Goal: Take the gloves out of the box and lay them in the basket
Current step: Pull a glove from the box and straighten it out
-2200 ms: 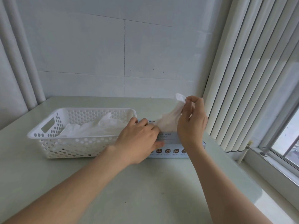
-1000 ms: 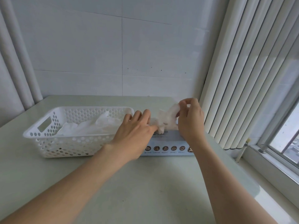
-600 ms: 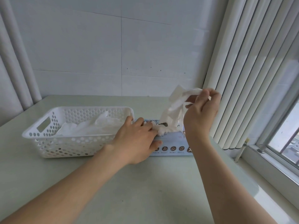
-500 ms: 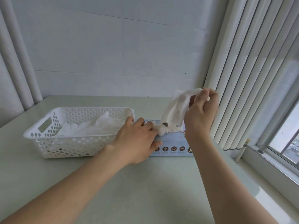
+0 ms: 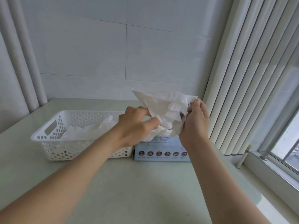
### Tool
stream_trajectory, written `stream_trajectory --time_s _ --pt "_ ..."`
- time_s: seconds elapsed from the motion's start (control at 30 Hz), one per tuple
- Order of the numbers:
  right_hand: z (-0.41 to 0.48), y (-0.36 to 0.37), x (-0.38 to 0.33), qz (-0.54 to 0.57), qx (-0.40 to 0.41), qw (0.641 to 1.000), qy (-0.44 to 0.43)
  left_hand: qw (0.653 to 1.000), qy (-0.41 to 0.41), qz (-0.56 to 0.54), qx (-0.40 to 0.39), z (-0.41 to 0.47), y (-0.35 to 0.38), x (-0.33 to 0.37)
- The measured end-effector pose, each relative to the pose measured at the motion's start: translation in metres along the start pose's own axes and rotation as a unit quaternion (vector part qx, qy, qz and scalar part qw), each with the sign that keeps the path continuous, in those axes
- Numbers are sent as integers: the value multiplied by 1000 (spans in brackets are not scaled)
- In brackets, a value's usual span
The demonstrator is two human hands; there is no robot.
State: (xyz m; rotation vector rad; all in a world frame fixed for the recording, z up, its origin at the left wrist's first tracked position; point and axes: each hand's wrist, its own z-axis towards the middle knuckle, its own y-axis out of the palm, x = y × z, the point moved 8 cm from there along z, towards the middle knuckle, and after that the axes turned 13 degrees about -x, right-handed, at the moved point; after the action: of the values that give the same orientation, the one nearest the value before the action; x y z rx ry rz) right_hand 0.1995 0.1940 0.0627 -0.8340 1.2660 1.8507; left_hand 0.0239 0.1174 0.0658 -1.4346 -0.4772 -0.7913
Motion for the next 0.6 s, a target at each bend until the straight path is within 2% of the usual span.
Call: stream_trajectory --time_s 0.07,0.13,0.23,0.3,0.5,0.6 --pt "-1 1 7 15 1 1000 25 988 -1 -150 28 -1 -13 -5" --pt "-2 5 16 34 -16 998 49 962 -15 -256 92 -4 -28 -11" --pt "-7 18 26 62 -52 993 88 894 -29 -428 131 -5 -33 -22" --pt "-8 25 30 59 -68 991 97 877 -34 -460 135 -6 -35 -25" --pt "-8 39 38 49 -103 986 126 881 -88 -456 89 -7 -28 -37" --pt "-9 63 34 54 -139 977 150 870 -84 -474 108 -8 -32 -42"
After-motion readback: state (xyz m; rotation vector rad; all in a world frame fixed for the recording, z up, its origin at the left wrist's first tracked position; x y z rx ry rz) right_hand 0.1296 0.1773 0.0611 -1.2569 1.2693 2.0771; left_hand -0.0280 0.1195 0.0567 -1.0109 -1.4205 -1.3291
